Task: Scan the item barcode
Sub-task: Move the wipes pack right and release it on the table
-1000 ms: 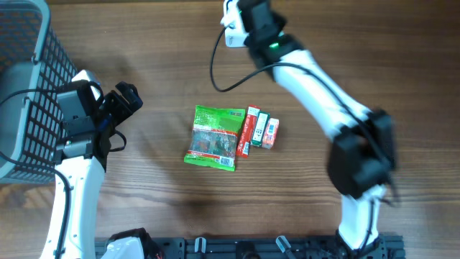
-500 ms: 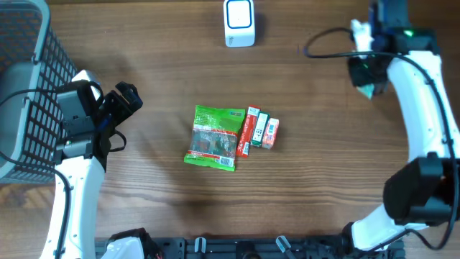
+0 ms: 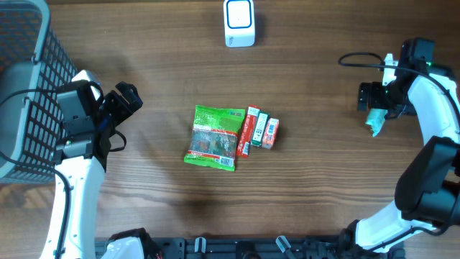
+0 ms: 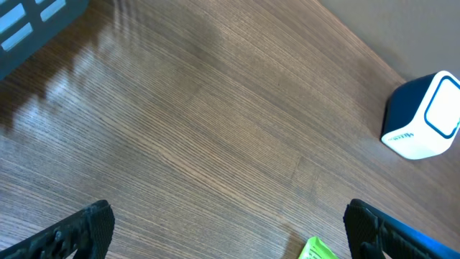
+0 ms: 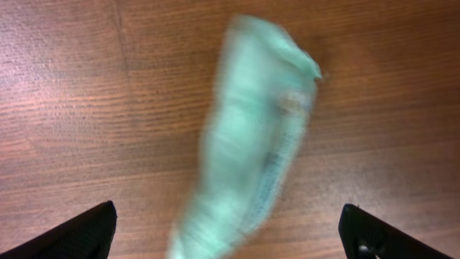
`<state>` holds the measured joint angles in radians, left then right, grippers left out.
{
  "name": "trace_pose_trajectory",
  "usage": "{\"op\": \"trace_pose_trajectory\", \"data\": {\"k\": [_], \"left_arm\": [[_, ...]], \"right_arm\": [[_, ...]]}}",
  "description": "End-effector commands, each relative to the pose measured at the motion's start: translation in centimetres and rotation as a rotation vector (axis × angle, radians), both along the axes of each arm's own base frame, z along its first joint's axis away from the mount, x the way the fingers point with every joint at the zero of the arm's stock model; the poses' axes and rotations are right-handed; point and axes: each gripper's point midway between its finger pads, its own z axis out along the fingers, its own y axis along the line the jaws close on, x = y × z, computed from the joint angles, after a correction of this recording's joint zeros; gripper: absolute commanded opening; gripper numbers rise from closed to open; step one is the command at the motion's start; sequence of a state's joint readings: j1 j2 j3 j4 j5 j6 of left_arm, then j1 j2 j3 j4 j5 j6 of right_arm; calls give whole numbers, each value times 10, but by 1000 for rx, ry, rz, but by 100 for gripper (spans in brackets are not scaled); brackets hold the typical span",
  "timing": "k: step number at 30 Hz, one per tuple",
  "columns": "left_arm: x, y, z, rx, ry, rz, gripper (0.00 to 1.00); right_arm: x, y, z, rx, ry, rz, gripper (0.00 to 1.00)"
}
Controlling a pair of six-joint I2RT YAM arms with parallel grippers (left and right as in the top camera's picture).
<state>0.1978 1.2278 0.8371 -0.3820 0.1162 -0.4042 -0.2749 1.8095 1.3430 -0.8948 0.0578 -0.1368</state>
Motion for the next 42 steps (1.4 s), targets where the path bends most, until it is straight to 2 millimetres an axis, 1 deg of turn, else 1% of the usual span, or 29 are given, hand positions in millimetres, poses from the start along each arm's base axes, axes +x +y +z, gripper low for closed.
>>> {"op": "trace_pose_trajectory", "data": {"k": [1,2,4,6,7,9,10,12,14,18,19,23,25,27,29,32,34,36,40,42], "left_arm": [[2,4,2,22,-4,2,100],[2,4,2,22,-3,2,100],[2,4,2,22,-4,2,100],[2,4,2,22,-4,2,100],[2,4,2,22,-4,2,100],[2,4,2,22,-4,2,100],[2,4,2,22,-4,2,100],[2,4,2,22,-3,2,100],[2,4,2,22,-3,2,100],[2,4,2,22,-4,3,100],[2,4,2,22,-4,2,100],[2,4,2,22,-4,2,100],[2,4,2,22,-4,2,100],[2,4,2,22,-4,2,100],[2,4,2,22,-4,2,100],[2,4,2,21,-4,2,100],[2,4,2,22,-4,2,100],[2,4,2,22,-4,2,100],[2,4,2,22,-4,2,100],[2,4,2,22,-4,2,100]], "right_arm": [[14,5,55,1,-164,-48,100],[17,17,66,48,-205,-24,100],[20,50,90,171,-287,46,100],[22,100,118,382,-376,151,100],[20,118,126,485,-384,145,100],[13,139,131,627,-352,116,100],[11,148,130,670,-334,113,93],[4,167,121,693,-295,146,80],[-5,183,104,670,-233,155,76],[-24,201,60,535,-111,62,75],[-30,216,42,476,-97,68,75],[-37,247,20,407,-116,106,75],[-39,257,11,311,-154,107,75],[-43,266,6,243,-191,112,75],[-46,269,5,202,-209,104,73],[-51,280,6,166,-235,102,67],[-54,285,7,146,-251,97,67],[-55,287,4,128,-257,86,66],[-55,284,-5,97,-247,55,67],[-54,281,-11,100,-235,10,67]]}}
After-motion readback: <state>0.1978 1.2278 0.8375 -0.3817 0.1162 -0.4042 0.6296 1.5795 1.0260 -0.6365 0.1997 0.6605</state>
